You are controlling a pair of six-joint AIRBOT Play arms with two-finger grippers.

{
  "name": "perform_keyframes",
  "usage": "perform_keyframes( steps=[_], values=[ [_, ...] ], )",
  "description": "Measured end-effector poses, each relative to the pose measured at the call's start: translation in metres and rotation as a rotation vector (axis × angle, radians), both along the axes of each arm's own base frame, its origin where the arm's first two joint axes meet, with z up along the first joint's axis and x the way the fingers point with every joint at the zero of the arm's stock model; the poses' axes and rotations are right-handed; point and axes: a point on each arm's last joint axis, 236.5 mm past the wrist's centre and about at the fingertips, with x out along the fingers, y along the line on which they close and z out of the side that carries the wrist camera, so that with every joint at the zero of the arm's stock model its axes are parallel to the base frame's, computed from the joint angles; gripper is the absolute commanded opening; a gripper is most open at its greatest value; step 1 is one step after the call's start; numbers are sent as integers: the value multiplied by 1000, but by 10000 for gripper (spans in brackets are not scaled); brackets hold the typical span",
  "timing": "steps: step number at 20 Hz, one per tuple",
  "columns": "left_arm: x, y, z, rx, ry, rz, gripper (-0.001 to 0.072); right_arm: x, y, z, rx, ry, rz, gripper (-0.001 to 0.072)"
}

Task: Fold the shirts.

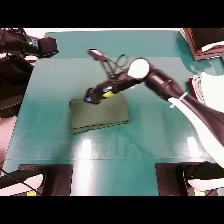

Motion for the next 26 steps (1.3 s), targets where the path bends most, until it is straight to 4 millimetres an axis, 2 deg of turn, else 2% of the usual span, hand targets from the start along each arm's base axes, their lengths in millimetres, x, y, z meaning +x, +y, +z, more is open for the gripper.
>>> perform_keyframes(
  steps=[1,2,4,5,6,8,11,13,15,17,19,21,23,25,26],
  values=[
    [-1,1,0,2,4,0,25,10,-30,-21,-53,27,-48,574],
    [-2,2,0,3,6,0,25,20,-60,-41,-96,62,-102,613],
    [-4,0,1,-6,7,-4,25,33,-121,-83,-153,180,-227,611],
    [-4,-1,-1,-9,15,-8,25,33,-144,-102,-166,252,-275,608],
    [-5,-3,-2,-13,18,-12,25,33,-161,-118,-157,324,-324,587],
    [-5,-9,-7,-20,31,-26,25,33,-181,-145,-142,432,-391,586],
    [-7,-24,-12,-18,40,-64,25,36,-175,-168,-88,533,-422,569],
    [-8,-34,-12,-20,37,-87,25,41,-154,-174,-45,572,-411,551],
    [-10,-45,-13,-21,38,-110,25,45,-127,-179,-14,596,-379,390],
    [-13,-54,-13,-22,36,-130,25,51,-99,-182,7,581,-342,15],
    [-15,-62,-13,-22,34,-148,25,55,-72,-173,35,543,-289,15],
    [-17,-69,-13,-32,34,-161,25,67,-57,-158,58,482,-256,15],
    [-19,-74,-11,-42,34,-173,25,94,-68,-136,57,387,-272,15],
    [-23,-83,-10,-47,32,-192,25,130,-107,-109,33,285,-332,15],
    [-24,-90,-9,-52,26,-204,25,150,-137,-94,9,230,-377,15]
  ],
)
